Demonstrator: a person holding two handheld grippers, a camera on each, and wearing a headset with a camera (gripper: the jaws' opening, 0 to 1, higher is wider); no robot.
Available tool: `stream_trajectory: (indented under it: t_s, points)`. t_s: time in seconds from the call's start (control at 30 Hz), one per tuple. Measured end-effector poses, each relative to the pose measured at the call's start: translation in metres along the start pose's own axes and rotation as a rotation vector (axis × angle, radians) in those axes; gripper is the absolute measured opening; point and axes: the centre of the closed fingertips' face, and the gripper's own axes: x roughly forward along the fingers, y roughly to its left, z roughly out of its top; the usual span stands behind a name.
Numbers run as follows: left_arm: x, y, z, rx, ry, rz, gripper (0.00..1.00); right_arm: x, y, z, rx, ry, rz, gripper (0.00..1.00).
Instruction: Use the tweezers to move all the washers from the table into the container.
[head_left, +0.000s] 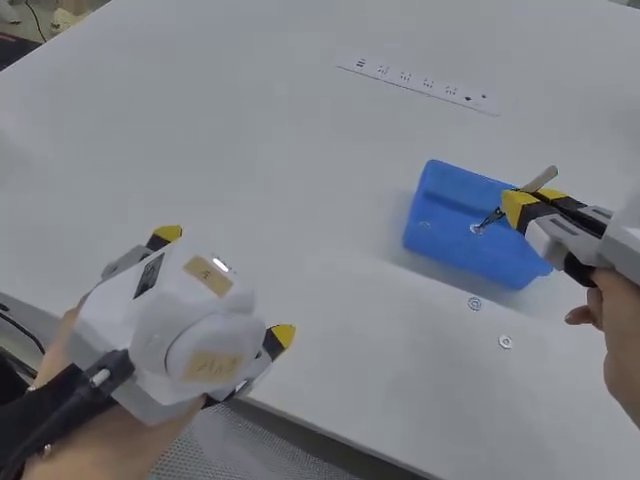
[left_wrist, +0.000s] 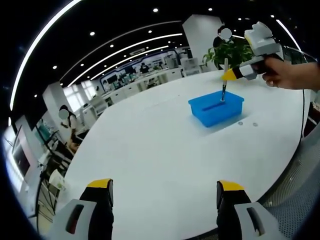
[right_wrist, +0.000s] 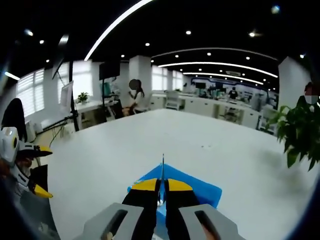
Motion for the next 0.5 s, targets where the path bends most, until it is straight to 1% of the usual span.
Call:
stream_trajectory:
  t_s: [0.1, 0.23, 0.33, 0.37, 0.4, 0.5]
  points:
    - [0.0, 0.0, 0.001, -0.002, -0.002, 0.001, 0.87, 0.008, -0.003, -0.005, -0.003, 0.01, -0.005, 0.01]
    - [0.0, 0.0, 0.0, 0.003, 0.001, -0.001, 0.87, 0.019, -0.003, -0.013, -0.017, 0.035, -0.003, 0.01]
    - [0.0, 0.001, 0.0, 0.001, 0.0, 0.001, 0.87, 0.025, -0.002, -0.016, -0.018, 0.044, 0.002, 0.01]
    - [0.0, 0.001, 0.0, 0.001, 0.0, 0.001, 0.87, 0.028, -0.002, -0.018, -0.011, 0.051, 0.007, 0.01]
    - [0.0, 0.001, 0.001, 0.0, -0.001, 0.0, 0.87, 0.031, -0.001, -0.022, 0.01, 0.059, 0.015, 0.01]
    - [0.0, 0.0, 0.001, -0.003, -0.003, -0.002, 0.87, 0.035, -0.001, -0.024, 0.03, 0.06, 0.016, 0.01]
